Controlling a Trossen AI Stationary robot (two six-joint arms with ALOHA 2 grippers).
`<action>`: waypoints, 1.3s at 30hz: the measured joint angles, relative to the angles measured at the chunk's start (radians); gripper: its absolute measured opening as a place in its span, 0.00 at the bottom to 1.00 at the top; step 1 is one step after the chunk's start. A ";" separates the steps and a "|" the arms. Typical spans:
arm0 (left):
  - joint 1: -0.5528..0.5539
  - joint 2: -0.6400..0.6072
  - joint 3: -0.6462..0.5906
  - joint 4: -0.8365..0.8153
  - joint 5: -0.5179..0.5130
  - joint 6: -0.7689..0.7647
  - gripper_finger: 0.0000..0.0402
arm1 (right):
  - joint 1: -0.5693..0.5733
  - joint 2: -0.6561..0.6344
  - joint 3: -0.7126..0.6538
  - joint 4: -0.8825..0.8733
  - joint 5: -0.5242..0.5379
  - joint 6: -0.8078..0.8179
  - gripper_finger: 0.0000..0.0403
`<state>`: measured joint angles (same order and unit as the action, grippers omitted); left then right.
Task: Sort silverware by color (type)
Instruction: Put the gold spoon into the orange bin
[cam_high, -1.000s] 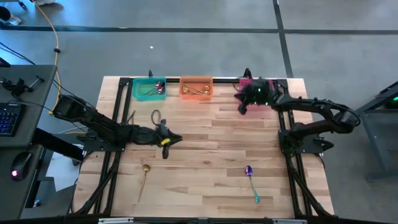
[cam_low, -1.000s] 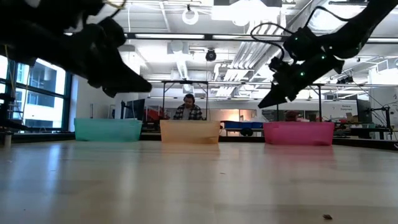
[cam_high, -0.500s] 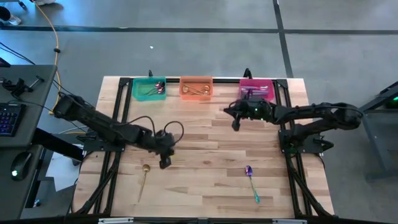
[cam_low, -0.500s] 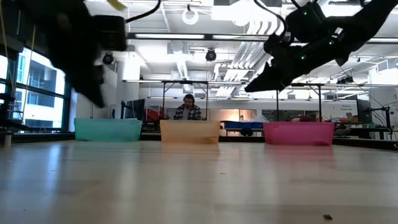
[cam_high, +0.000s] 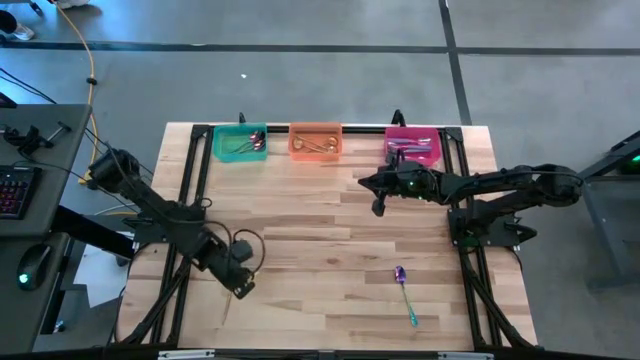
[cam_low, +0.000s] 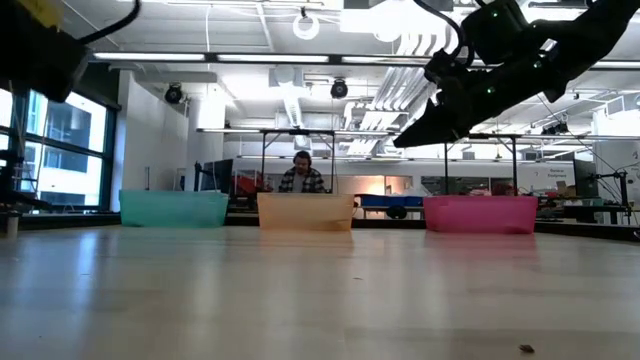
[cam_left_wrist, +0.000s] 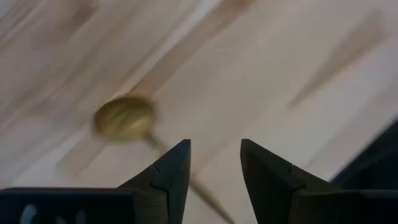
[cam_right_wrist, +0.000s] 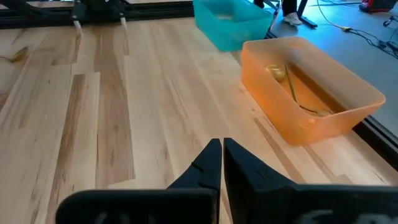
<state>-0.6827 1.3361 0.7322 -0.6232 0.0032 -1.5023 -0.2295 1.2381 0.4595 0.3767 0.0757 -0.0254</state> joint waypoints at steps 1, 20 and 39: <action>-0.010 0.000 0.000 -0.023 0.001 -0.042 0.33 | 0.000 0.000 0.000 -0.001 0.000 0.000 0.00; -0.124 0.001 -0.116 0.033 -0.027 -0.330 0.33 | 0.030 0.000 0.000 -0.061 0.008 0.018 0.00; -0.090 0.147 -0.058 -0.069 -0.076 -0.072 0.08 | 0.034 0.001 0.000 -0.066 0.034 0.018 0.00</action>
<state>-0.7723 1.4828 0.6741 -0.6920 -0.0727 -1.5739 -0.1955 1.2388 0.4591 0.3107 0.1093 -0.0074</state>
